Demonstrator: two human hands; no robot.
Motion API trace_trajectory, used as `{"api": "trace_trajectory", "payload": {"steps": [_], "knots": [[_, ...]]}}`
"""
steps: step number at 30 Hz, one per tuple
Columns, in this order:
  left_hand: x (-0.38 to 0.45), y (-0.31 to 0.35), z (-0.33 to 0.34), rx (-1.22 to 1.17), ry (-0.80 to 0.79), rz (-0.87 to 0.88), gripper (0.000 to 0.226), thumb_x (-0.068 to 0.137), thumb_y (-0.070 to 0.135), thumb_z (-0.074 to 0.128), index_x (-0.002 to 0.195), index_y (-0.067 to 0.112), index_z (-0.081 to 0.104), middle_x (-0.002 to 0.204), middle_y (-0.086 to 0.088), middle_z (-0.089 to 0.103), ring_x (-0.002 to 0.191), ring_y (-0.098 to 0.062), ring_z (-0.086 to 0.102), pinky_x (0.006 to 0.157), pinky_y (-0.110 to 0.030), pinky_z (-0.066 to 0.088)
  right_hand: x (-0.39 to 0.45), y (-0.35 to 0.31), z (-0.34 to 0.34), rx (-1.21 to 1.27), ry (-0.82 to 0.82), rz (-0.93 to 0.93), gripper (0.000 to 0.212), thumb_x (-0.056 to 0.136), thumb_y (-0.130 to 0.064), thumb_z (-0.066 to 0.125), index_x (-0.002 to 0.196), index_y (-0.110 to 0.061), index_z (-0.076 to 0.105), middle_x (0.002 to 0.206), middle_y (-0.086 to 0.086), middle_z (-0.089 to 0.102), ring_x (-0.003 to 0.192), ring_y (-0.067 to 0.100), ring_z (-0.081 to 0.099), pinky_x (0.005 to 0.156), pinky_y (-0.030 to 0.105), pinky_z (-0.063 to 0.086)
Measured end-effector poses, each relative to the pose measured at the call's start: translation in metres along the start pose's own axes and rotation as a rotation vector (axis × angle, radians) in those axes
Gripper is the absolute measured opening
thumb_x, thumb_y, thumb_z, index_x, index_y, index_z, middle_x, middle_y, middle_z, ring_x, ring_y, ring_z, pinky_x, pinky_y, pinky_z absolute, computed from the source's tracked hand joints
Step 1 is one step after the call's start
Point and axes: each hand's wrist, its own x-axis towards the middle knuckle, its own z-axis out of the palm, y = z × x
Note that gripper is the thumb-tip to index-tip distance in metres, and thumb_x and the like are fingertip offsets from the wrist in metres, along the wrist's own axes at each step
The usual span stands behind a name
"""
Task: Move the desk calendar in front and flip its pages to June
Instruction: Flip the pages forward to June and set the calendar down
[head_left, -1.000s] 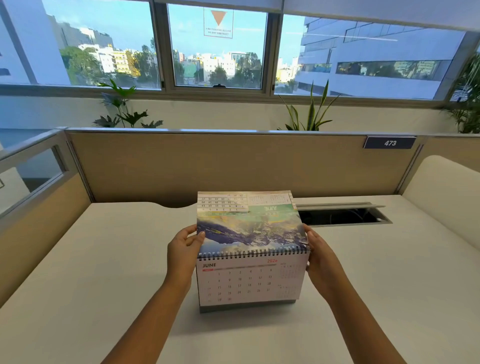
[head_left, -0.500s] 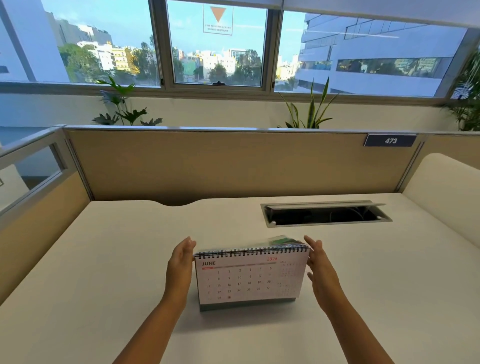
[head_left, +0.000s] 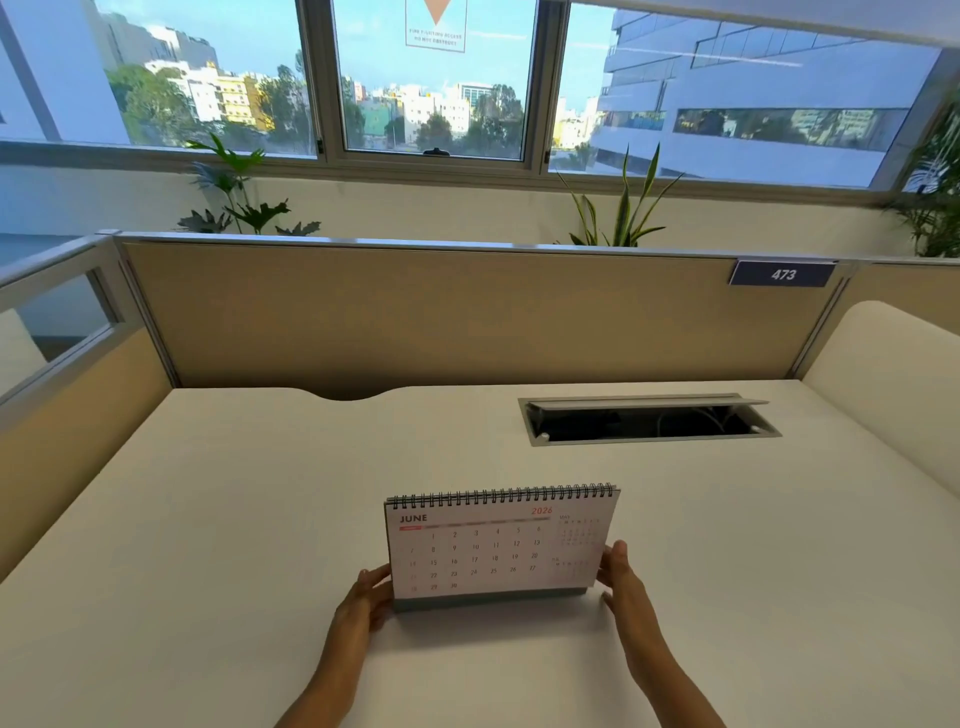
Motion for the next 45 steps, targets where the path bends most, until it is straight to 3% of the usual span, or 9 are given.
{"api": "trace_trajectory", "payload": {"steps": [4, 7, 12, 26, 33, 35, 39, 43, 45], "knots": [[-0.002, 0.010, 0.006, -0.016, -0.017, -0.028, 0.043, 0.097, 0.027, 0.018, 0.121, 0.007, 0.046, 0.093, -0.001, 0.064, 0.083, -0.026, 0.056, 0.065, -0.020, 0.046, 0.005, 0.006, 0.002, -0.043, -0.015, 0.000, 0.117, 0.029, -0.100, 0.017, 0.114, -0.028, 0.050, 0.114, -0.001, 0.055, 0.109, 0.022, 0.049, 0.111, 0.048, 0.027], [-0.001, 0.011, 0.009, -0.020, -0.023, -0.041, 0.048, 0.095, 0.033, 0.014, 0.125, 0.008, 0.043, 0.117, -0.013, 0.056, 0.096, -0.028, 0.052, 0.091, -0.034, 0.040, 0.009, 0.006, 0.003, -0.034, -0.005, -0.014, 0.112, 0.028, -0.101, 0.015, 0.108, -0.031, 0.051, 0.109, -0.001, 0.057, 0.104, 0.022, 0.050, 0.108, 0.045, 0.028], [0.002, 0.008, 0.011, -0.017, -0.020, -0.043, 0.048, 0.096, 0.032, 0.014, 0.125, 0.008, 0.043, 0.123, -0.017, 0.053, 0.097, -0.026, 0.049, 0.096, -0.037, 0.034, 0.011, 0.011, 0.003, 0.012, -0.022, 0.031, 0.076, 0.071, -0.073, 0.009, 0.112, -0.027, 0.054, 0.109, 0.003, 0.061, 0.107, 0.024, 0.052, 0.107, 0.043, 0.028], [0.008, -0.005, 0.010, 0.085, -0.003, -0.006, 0.045, 0.095, 0.033, 0.016, 0.124, 0.011, 0.044, 0.120, -0.014, 0.054, 0.105, -0.030, 0.048, 0.100, -0.039, 0.032, 0.023, 0.020, -0.001, -0.053, -0.064, 0.048, 0.071, 0.084, -0.059, 0.005, 0.124, -0.024, 0.053, 0.109, -0.003, 0.061, 0.105, 0.022, 0.053, 0.107, 0.042, 0.028], [0.008, -0.015, -0.003, 0.105, 0.075, 0.118, 0.035, 0.096, 0.021, 0.022, 0.115, 0.007, 0.048, 0.117, -0.018, 0.056, 0.094, -0.032, 0.054, 0.088, -0.038, 0.037, 0.015, 0.023, -0.008, 0.101, 0.007, 0.015, 0.095, 0.061, -0.089, 0.016, 0.117, -0.023, 0.055, 0.112, -0.004, 0.063, 0.106, 0.017, 0.058, 0.094, 0.032, 0.041], [-0.003, -0.025, -0.011, 0.291, 0.193, 0.226, 0.027, 0.095, 0.018, 0.034, 0.102, 0.009, 0.058, 0.110, -0.015, 0.061, 0.099, -0.033, 0.056, 0.091, -0.041, 0.040, 0.009, 0.034, -0.013, -0.083, 0.123, -0.036, 0.110, 0.050, -0.095, 0.018, 0.119, -0.019, 0.056, 0.116, -0.005, 0.057, 0.112, 0.017, 0.052, 0.105, 0.036, 0.034], [-0.006, -0.062, -0.036, 0.988, 0.225, 0.346, 0.051, 0.091, 0.041, 0.019, 0.102, 0.018, 0.062, 0.113, -0.002, 0.066, 0.105, -0.029, 0.055, 0.082, -0.045, 0.046, -0.001, 0.076, -0.026, -0.896, 0.161, -0.212, 0.070, 0.091, -0.055, 0.012, 0.109, -0.018, 0.068, 0.117, 0.000, 0.067, 0.113, 0.021, 0.057, 0.094, 0.040, 0.043], [-0.005, -0.078, -0.045, 1.113, 0.116, 0.416, 0.046, 0.088, 0.049, 0.004, 0.126, 0.041, 0.029, 0.147, 0.027, -0.009, 0.127, -0.015, 0.022, 0.107, -0.028, -0.004, 0.000, 0.099, -0.030, -1.149, 0.157, -0.216, 0.075, 0.091, -0.049, 0.003, 0.104, -0.016, 0.070, 0.109, 0.001, 0.071, 0.110, 0.016, 0.041, 0.088, 0.038, 0.027], [-0.001, -0.077, -0.045, 1.141, 0.145, 0.518, 0.046, 0.087, 0.050, 0.004, 0.133, 0.047, 0.006, 0.144, 0.028, -0.020, 0.135, -0.006, -0.001, 0.105, -0.022, -0.016, -0.001, 0.098, -0.030, -1.197, 0.187, -0.252, 0.073, 0.091, -0.049, 0.003, 0.108, -0.017, 0.067, 0.110, 0.002, 0.071, 0.111, 0.016, 0.039, 0.089, 0.038, 0.026]]}}
